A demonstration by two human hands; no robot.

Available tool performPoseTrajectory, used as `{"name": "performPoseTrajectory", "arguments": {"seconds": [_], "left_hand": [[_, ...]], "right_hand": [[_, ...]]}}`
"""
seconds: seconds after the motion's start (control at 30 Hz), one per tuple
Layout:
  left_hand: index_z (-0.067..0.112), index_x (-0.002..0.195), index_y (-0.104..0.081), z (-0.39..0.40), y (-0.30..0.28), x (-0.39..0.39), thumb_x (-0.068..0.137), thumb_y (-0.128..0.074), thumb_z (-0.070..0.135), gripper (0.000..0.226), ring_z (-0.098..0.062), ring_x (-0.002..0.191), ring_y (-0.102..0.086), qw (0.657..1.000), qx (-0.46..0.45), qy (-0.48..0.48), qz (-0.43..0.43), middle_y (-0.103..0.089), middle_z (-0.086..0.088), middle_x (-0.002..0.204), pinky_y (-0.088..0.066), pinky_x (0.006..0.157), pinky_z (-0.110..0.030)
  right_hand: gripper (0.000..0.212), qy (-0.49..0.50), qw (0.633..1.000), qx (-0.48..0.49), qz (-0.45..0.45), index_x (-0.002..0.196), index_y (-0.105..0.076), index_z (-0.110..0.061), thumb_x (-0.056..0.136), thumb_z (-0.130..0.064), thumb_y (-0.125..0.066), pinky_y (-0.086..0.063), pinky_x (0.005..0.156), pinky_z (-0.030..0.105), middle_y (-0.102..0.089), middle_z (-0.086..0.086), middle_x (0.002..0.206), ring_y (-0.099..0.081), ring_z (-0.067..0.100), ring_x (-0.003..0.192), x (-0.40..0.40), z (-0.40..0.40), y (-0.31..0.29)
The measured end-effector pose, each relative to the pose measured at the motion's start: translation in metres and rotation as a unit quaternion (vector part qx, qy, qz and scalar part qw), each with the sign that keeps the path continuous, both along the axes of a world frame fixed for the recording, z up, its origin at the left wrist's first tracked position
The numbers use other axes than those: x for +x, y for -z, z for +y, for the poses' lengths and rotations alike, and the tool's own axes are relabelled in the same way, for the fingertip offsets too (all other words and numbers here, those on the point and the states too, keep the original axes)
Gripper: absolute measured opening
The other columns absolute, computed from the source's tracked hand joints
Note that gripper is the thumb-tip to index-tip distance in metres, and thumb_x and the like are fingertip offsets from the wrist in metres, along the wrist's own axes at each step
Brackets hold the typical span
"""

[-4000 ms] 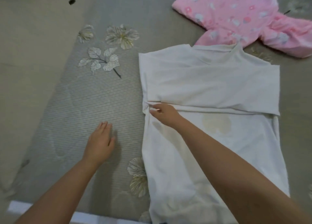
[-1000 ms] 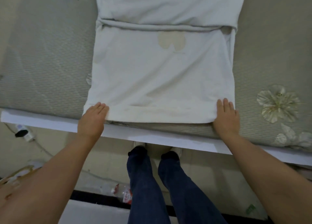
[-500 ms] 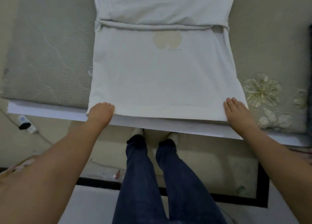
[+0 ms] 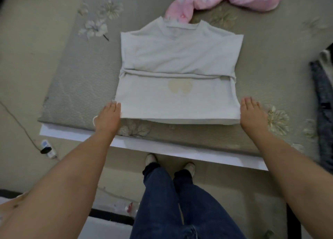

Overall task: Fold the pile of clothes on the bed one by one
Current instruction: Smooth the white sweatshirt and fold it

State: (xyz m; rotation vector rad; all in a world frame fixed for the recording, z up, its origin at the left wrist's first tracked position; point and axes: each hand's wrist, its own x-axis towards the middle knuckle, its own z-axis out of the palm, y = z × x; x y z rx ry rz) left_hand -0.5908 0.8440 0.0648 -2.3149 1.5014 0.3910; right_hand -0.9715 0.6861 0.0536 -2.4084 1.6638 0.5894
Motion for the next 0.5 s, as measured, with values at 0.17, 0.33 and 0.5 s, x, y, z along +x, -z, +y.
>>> {"name": "performPoseTrajectory", "arguments": {"seconds": [0.17,0.33,0.5], "left_hand": [[-0.001,0.143,-0.010,-0.067,-0.025,0.023,0.096,-0.027,0.001,0.051,-0.028,0.141,-0.011,0.997,-0.068,0.017,-0.028,-0.012,-0.018,0.152,-0.003,0.114,-0.034],[0.000,0.144,-0.005,-0.138,-0.034,0.056,0.097,-0.021,0.002,0.049,-0.026,0.142,-0.008,0.994,-0.092,0.035,-0.039,-0.007,-0.017,0.153,-0.002,0.114,-0.033],[0.001,0.144,-0.005,-0.230,-0.028,0.096,0.097,-0.022,0.002,0.050,-0.026,0.142,-0.009,0.992,-0.102,0.062,-0.028,-0.008,-0.016,0.153,-0.005,0.114,-0.034]], "right_hand": [[0.051,0.038,0.995,-0.073,-0.051,0.142,-0.012,0.007,0.093,0.003,-0.026,0.001,0.114,0.038,-0.012,0.023,0.151,-0.009,0.031,0.141,0.019,-0.060,-0.028],[0.049,0.036,0.990,-0.123,-0.054,0.140,-0.014,0.010,0.092,0.004,-0.017,0.000,0.114,0.041,-0.014,0.027,0.150,-0.010,0.035,0.141,0.040,-0.122,-0.036],[0.051,0.085,0.989,-0.118,0.000,0.143,-0.008,0.004,0.095,-0.001,-0.023,0.000,0.114,0.037,-0.010,0.019,0.153,-0.006,0.029,0.142,0.079,-0.186,-0.047]]}}
